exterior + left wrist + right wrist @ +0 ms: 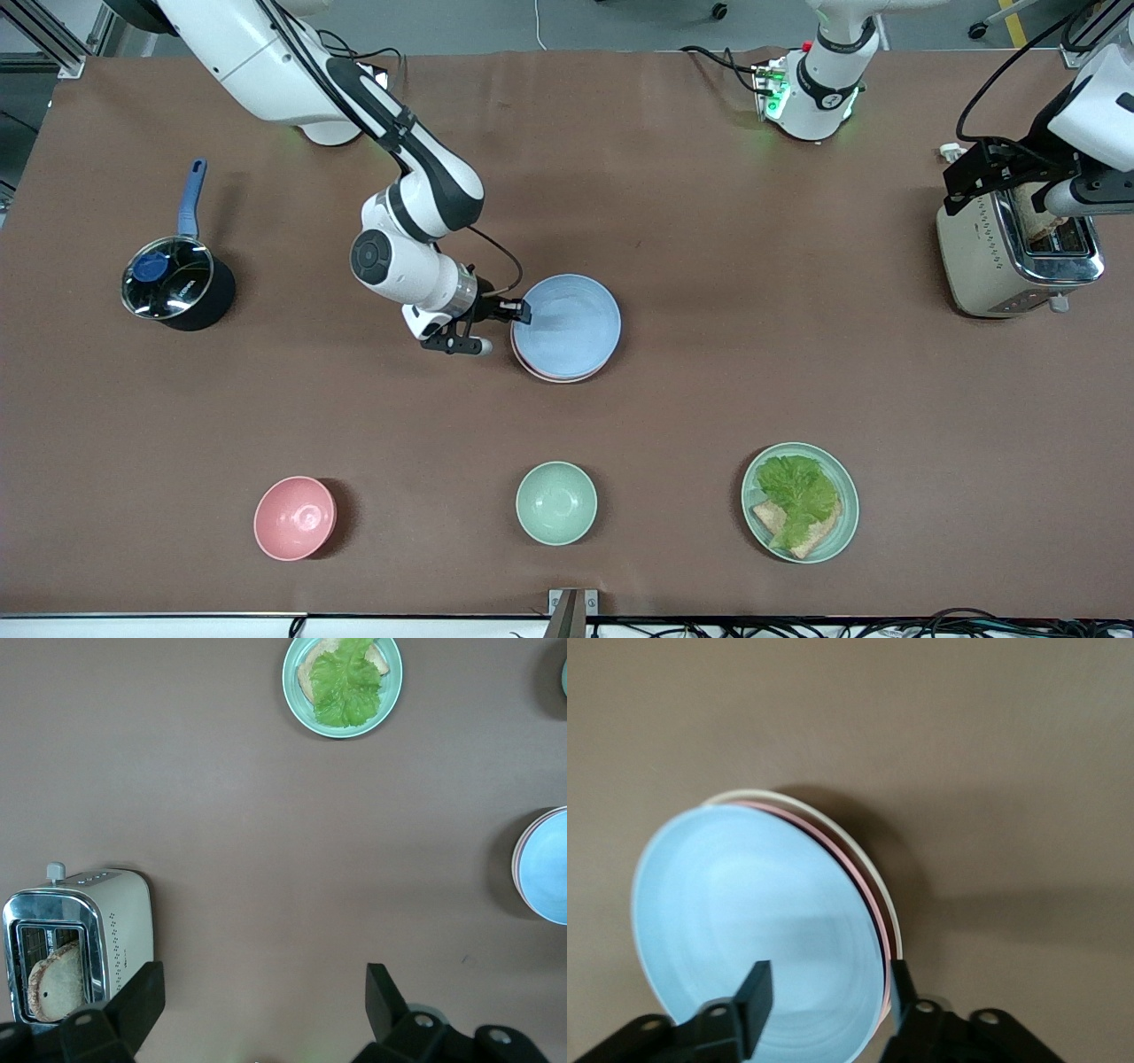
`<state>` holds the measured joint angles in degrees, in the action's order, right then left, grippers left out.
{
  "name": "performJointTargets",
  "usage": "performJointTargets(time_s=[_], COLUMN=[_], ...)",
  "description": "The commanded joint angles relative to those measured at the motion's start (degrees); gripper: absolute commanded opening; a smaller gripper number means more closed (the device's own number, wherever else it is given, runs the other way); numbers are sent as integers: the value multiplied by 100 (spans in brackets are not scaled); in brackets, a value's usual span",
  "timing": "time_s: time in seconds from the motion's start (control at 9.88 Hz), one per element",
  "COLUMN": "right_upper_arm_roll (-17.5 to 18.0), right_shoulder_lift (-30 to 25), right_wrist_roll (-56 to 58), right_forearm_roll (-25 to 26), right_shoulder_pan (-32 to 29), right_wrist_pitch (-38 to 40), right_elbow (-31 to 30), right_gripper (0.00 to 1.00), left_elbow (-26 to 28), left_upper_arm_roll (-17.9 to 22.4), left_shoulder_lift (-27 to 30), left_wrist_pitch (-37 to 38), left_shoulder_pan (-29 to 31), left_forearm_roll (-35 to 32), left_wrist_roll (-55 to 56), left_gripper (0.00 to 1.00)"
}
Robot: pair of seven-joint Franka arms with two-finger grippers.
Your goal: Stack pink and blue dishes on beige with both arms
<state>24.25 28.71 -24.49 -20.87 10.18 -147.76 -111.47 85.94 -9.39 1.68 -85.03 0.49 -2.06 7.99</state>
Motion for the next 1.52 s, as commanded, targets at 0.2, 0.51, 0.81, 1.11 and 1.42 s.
performJointTargets(time_s=[0.2, 0.51, 0.81, 1.11, 1.42], right_upper_arm_roll=[-962, -2245, -2767, -2838, -2750], right_shoulder_lift=[-1865, -2729, -2783, -2774, -2766], right_wrist_roll=[-135, -21, 1331, 1805, 1825], right_forearm_roll=[1479, 2174, 2175, 2167, 2079], right_shoulder_pan=[-438, -464, -604, -850, -1088], right_wrist_pitch=[2150, 3460, 5340, 6475, 6884], right_elbow=[-121, 482, 1800, 2839, 3149], right_gripper=[100, 100, 100, 100, 100], left_elbow=[213, 186, 151, -103, -104], left_upper_arm_roll=[-2, -2, 33, 51, 51], left_shoulder_lift=[43, 51, 25, -98, -107], left_wrist_pitch=[65, 83, 83, 82, 74], left_shoulder_pan=[-5, 4, 21, 4, 22], left_forearm_roll=[92, 101, 92, 48, 48], left_wrist_roll=[71, 53, -43, 0, -17], left_gripper=[100, 100, 100, 100, 100])
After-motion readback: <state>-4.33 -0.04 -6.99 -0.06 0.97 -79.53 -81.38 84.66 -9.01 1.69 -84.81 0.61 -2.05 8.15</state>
